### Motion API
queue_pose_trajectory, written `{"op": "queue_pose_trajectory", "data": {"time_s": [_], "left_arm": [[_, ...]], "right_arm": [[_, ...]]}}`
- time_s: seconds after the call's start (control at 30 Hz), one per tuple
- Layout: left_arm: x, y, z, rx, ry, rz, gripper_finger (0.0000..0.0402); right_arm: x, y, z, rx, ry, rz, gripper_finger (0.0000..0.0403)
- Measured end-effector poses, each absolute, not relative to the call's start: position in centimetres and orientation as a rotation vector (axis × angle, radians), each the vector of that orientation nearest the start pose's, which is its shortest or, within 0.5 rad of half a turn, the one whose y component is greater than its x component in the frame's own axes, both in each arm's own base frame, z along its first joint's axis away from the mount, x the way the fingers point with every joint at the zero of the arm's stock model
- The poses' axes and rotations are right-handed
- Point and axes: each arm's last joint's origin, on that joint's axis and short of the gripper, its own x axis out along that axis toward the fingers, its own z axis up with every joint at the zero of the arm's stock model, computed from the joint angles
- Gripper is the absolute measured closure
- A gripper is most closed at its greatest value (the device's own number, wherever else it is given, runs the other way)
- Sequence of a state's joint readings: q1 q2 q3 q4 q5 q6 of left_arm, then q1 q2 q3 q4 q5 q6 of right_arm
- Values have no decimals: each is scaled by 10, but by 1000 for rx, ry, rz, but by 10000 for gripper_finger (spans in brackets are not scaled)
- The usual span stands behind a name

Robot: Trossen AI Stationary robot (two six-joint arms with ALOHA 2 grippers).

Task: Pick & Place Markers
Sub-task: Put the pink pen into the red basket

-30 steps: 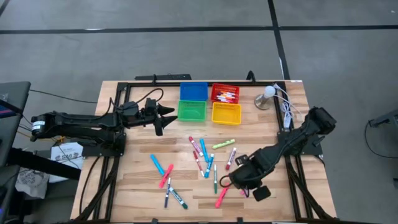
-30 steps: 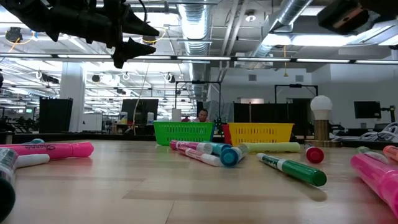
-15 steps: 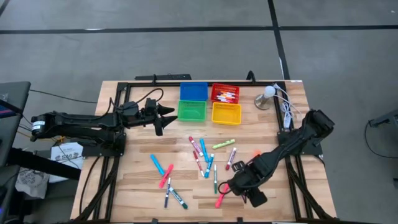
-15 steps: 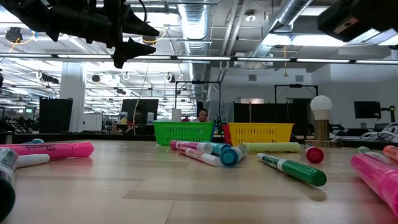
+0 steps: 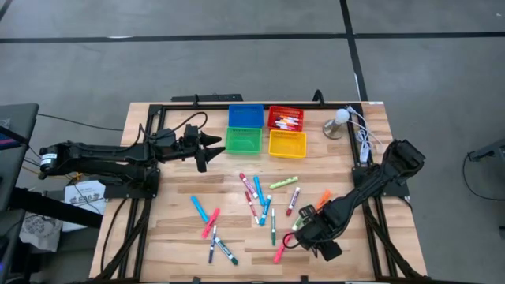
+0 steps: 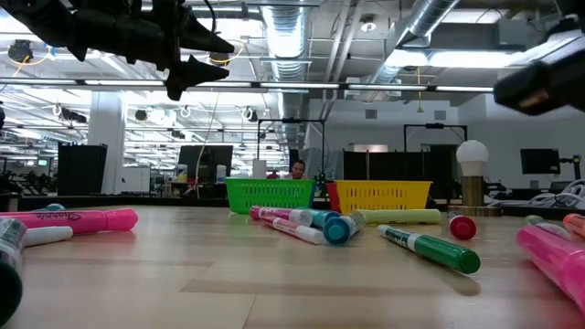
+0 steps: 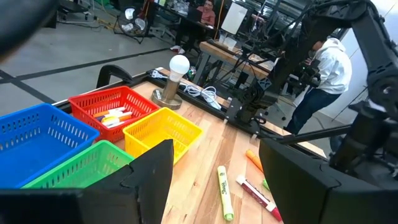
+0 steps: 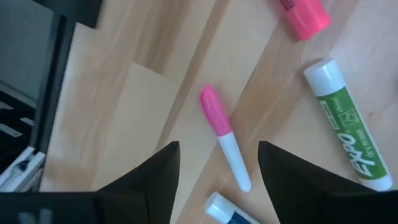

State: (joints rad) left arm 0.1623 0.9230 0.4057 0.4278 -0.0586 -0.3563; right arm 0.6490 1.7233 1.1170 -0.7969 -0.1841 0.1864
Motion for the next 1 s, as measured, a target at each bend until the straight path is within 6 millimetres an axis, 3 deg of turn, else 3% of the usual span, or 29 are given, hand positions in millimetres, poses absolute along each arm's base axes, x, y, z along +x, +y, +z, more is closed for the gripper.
{"op": "queue_pose_trajectory", "data": {"time_s": [0.53,1.0], "left_arm": [[197,34,236,-359,49,235,165],[197,34,236,-359,49,235,165]], "right_arm": [[228,182,138,-197,1445,555,221],[220,176,123,-264,1389,460,302]]}}
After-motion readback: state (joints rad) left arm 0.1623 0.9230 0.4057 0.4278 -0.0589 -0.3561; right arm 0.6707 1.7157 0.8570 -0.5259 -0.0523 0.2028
